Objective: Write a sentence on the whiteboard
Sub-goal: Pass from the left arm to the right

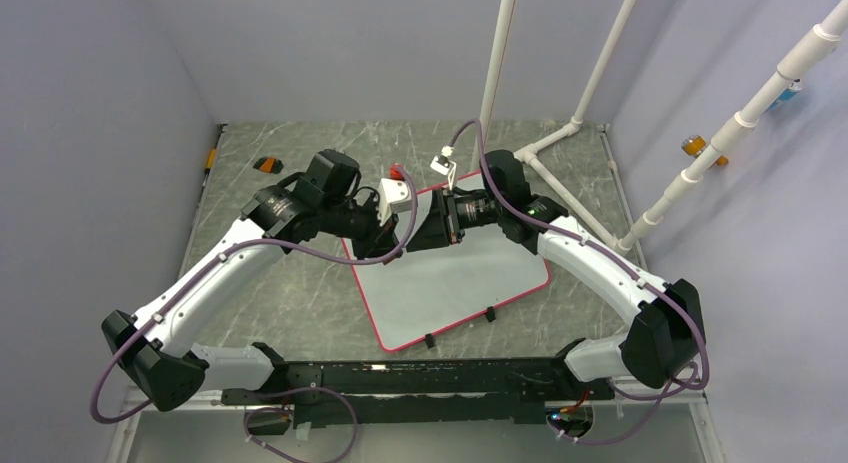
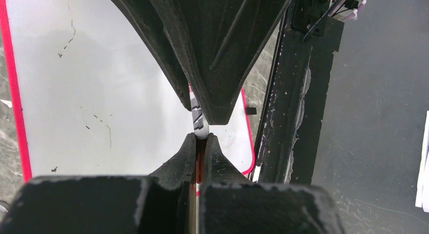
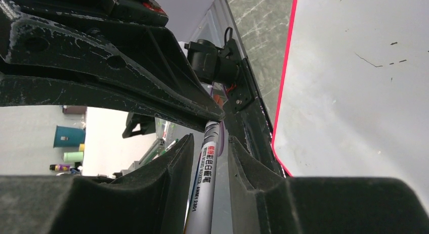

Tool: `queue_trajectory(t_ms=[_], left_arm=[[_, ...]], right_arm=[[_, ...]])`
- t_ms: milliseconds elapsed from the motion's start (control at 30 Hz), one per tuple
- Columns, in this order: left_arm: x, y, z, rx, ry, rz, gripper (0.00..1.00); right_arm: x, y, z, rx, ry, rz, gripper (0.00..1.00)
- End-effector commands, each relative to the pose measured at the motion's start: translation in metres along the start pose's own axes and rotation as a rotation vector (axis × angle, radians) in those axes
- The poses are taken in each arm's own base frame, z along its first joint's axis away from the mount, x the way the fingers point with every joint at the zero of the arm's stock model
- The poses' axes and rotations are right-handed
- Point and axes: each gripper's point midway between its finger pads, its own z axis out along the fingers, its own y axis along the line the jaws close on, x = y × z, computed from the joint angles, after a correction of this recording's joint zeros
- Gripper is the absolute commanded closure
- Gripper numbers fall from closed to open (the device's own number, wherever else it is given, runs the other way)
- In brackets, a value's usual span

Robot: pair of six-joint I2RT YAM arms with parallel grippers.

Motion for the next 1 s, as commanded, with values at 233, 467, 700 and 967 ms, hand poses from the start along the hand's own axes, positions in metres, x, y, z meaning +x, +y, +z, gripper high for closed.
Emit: queue_trajectory(t_ms=[233, 467, 700, 967], left_arm=[[-0.018, -0.011, -0.003, 0.040, -0.036, 0.087, 1.00], [-0.019, -0.009, -0.003, 0.019, -0.038, 0.094, 1.00], [-0.021, -0.007, -0.005, 0.003, -0.039, 0.101, 1.00], [-0.021, -0.007, -0.005, 0.004, -0.041, 0.101, 1.00]], right_arm=[[-0.016, 0.015, 0.002, -0.025, -0.024, -0.069, 0.66], [-0.013, 0.015, 0.002, -0.029, -0.015, -0.065, 0.68], [-0.006, 0.015, 0.002, -0.027, 0.018, -0.070, 0.69], [-0.004, 0.014, 0.005, -0.025, 0.022, -0.060, 0.70]])
